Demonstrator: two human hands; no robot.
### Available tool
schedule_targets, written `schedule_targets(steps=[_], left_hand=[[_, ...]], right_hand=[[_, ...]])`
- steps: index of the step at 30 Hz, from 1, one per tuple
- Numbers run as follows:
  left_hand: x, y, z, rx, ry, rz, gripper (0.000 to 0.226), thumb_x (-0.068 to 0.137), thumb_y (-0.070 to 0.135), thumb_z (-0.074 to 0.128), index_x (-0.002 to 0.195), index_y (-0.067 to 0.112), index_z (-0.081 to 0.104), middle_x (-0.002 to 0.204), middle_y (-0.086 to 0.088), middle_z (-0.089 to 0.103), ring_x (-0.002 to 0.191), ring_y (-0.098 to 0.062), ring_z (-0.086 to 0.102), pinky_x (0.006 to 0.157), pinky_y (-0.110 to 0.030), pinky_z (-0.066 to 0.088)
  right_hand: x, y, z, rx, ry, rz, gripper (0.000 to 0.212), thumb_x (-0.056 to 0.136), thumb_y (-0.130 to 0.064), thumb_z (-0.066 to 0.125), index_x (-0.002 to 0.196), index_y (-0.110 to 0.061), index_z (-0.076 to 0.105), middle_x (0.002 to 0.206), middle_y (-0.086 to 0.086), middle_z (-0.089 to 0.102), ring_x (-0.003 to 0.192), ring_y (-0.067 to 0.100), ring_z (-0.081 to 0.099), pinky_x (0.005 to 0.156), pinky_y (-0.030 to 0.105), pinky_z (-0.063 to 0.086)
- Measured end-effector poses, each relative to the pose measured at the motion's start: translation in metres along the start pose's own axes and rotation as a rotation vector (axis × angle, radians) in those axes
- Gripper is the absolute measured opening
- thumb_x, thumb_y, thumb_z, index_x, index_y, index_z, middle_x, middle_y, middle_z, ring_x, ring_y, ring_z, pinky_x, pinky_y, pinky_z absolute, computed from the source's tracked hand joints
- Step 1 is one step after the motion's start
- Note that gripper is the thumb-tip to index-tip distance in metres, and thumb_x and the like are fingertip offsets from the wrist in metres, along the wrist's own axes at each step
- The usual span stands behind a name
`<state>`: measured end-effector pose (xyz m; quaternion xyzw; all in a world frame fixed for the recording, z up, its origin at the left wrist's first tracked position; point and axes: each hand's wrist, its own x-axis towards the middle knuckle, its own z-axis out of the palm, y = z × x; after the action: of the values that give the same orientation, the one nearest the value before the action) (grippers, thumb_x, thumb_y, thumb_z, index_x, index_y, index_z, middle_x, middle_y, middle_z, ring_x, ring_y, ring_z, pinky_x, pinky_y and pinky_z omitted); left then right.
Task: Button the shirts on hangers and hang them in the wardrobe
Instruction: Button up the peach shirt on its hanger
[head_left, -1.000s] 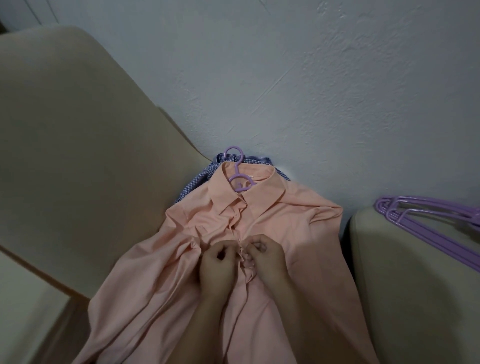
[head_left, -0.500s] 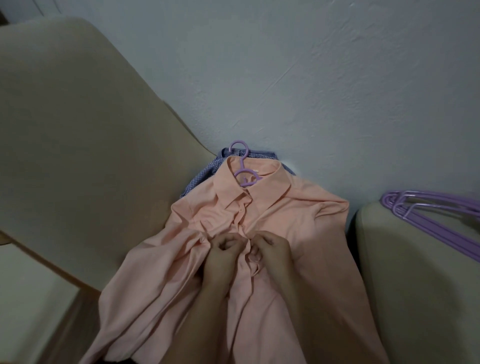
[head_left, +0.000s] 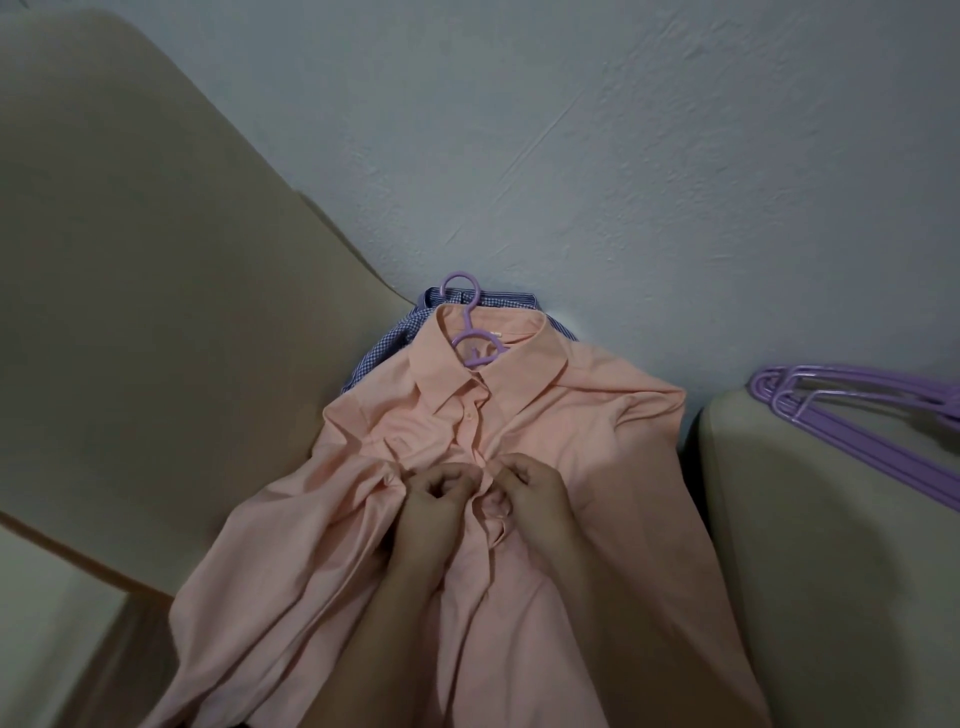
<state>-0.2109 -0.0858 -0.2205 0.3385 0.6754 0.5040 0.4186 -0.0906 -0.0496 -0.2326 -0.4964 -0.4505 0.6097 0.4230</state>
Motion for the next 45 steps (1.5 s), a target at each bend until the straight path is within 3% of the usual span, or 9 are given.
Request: schedule_targets(steps=[9, 13, 18, 21, 27, 31, 33, 39, 45], left_hand=[[-0.002, 0.007, -0.004, -0.048, -0.027, -0.038, 0.015, 0.092, 0.005, 0.066, 0.090, -0.010, 0.070, 0.088, -0.027, 0.070, 0.081, -0.020, 0.067, 0.077, -0.025, 0.054], [-0.018, 0.026, -0.009, -0.095, -0.071, 0.008, 0.004, 0.094, -0.002, 0.060, 0.092, -0.005, 0.060, 0.080, -0.014, 0.054, 0.074, -0.017, 0.058, 0.068, -0.015, 0.053], [-0.049, 0.027, -0.015, 0.183, 0.007, 0.209, 0.015, 0.084, 0.015, 0.077, 0.091, 0.009, 0.065, 0.068, -0.008, 0.056, 0.060, -0.010, 0.054, 0.060, -0.019, 0.045], [-0.074, 0.025, -0.015, 0.233, 0.121, 0.223, 0.020, 0.077, 0.013, 0.080, 0.086, 0.016, 0.063, 0.059, -0.005, 0.055, 0.055, -0.006, 0.053, 0.059, -0.022, 0.042], [-0.089, 0.015, -0.016, 0.304, 0.132, 0.171, 0.038, 0.063, 0.047, 0.074, 0.091, 0.029, 0.055, 0.072, 0.001, 0.062, 0.076, -0.015, 0.062, 0.071, -0.029, 0.049], [-0.090, 0.016, -0.016, 0.280, 0.177, 0.176, 0.038, 0.073, 0.021, 0.079, 0.103, 0.029, 0.057, 0.081, 0.006, 0.064, 0.072, -0.010, 0.063, 0.073, -0.026, 0.052], [-0.091, 0.014, -0.017, 0.275, 0.203, 0.176, 0.035, 0.074, 0.016, 0.078, 0.088, 0.040, 0.056, 0.074, 0.006, 0.067, 0.068, -0.006, 0.064, 0.076, -0.031, 0.055], [-0.085, 0.010, -0.012, 0.451, 0.149, 0.166, 0.034, 0.068, 0.039, 0.086, 0.075, 0.021, 0.058, 0.071, 0.005, 0.063, 0.068, -0.013, 0.061, 0.059, -0.028, 0.045], [-0.081, 0.013, -0.008, 0.708, 0.125, 0.147, 0.038, 0.069, 0.051, 0.076, 0.083, 0.025, 0.054, 0.080, 0.010, 0.059, 0.078, -0.014, 0.061, 0.070, -0.033, 0.050]], right_hand=[[-0.003, -0.004, 0.001, -0.075, 0.060, -0.005, 0.020, 0.097, -0.009, 0.057, 0.078, -0.004, 0.062, 0.060, 0.008, 0.060, 0.050, 0.009, 0.053, 0.051, 0.018, 0.043], [-0.014, -0.018, -0.003, -0.106, 0.015, 0.064, 0.023, 0.095, 0.002, 0.046, 0.082, -0.009, 0.062, 0.066, 0.012, 0.061, 0.046, 0.011, 0.055, 0.046, 0.022, 0.044], [-0.033, -0.031, -0.012, -0.379, 0.032, -0.043, 0.023, 0.081, -0.017, 0.055, 0.076, -0.036, 0.067, 0.076, -0.003, 0.071, 0.073, 0.019, 0.069, 0.073, 0.035, 0.056], [-0.053, -0.029, -0.016, -0.535, 0.067, -0.068, 0.025, 0.087, -0.015, 0.058, 0.071, -0.033, 0.061, 0.079, -0.007, 0.070, 0.081, 0.013, 0.067, 0.078, 0.027, 0.051], [-0.084, -0.006, -0.021, -0.524, 0.033, -0.041, 0.021, 0.085, -0.010, 0.060, 0.085, -0.030, 0.067, 0.089, -0.007, 0.073, 0.087, 0.008, 0.067, 0.086, 0.030, 0.053], [-0.080, -0.006, -0.018, -0.517, 0.071, 0.009, 0.020, 0.087, -0.012, 0.060, 0.078, -0.028, 0.067, 0.086, -0.005, 0.072, 0.086, 0.014, 0.067, 0.081, 0.029, 0.051], [-0.075, -0.008, -0.015, -0.528, 0.100, 0.039, 0.018, 0.085, -0.015, 0.062, 0.073, -0.027, 0.066, 0.083, -0.005, 0.073, 0.085, 0.016, 0.067, 0.080, 0.029, 0.051], [-0.069, -0.002, -0.010, -0.616, 0.123, 0.056, 0.025, 0.082, -0.016, 0.066, 0.063, -0.030, 0.058, 0.082, 0.002, 0.073, 0.085, 0.022, 0.068, 0.080, 0.034, 0.054], [-0.068, -0.004, -0.014, -0.567, 0.145, 0.100, 0.018, 0.085, -0.015, 0.067, 0.070, -0.025, 0.063, 0.081, -0.002, 0.071, 0.083, 0.018, 0.066, 0.077, 0.030, 0.052]])
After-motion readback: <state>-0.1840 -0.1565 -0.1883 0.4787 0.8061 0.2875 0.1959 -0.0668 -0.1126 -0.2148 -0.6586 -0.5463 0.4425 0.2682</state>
